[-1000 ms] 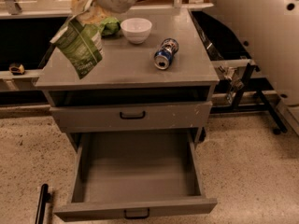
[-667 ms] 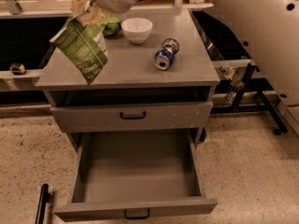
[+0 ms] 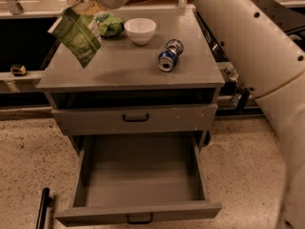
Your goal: Pick green jalapeno chip bag from middle drawer and place on counter
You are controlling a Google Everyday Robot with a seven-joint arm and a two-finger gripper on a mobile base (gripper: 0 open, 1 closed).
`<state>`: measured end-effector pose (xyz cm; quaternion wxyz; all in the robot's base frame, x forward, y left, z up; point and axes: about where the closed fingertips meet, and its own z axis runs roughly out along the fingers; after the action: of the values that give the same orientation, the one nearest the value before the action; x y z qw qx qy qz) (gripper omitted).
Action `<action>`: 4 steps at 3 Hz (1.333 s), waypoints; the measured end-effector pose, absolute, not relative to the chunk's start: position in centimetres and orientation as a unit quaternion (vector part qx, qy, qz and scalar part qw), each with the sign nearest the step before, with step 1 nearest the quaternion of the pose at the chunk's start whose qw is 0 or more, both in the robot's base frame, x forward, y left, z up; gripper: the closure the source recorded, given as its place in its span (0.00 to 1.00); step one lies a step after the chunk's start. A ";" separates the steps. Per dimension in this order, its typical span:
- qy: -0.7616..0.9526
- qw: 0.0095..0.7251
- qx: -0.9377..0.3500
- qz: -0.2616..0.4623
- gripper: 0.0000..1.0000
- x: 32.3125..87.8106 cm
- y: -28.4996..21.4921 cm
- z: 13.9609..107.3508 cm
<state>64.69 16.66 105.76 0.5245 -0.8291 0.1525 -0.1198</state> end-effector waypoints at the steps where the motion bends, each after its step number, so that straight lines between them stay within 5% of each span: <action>1: 0.126 0.583 -0.793 -0.119 1.00 69.5 19.6 106.1; 4: 0.183 0.632 -0.740 -0.140 0.36 76.9 19.9 103.2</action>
Offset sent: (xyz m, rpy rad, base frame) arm 0.1434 0.0345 -0.0228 0.4021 -0.0824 -0.0273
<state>76.92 19.88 103.18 0.6322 -0.7397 0.1834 -0.1396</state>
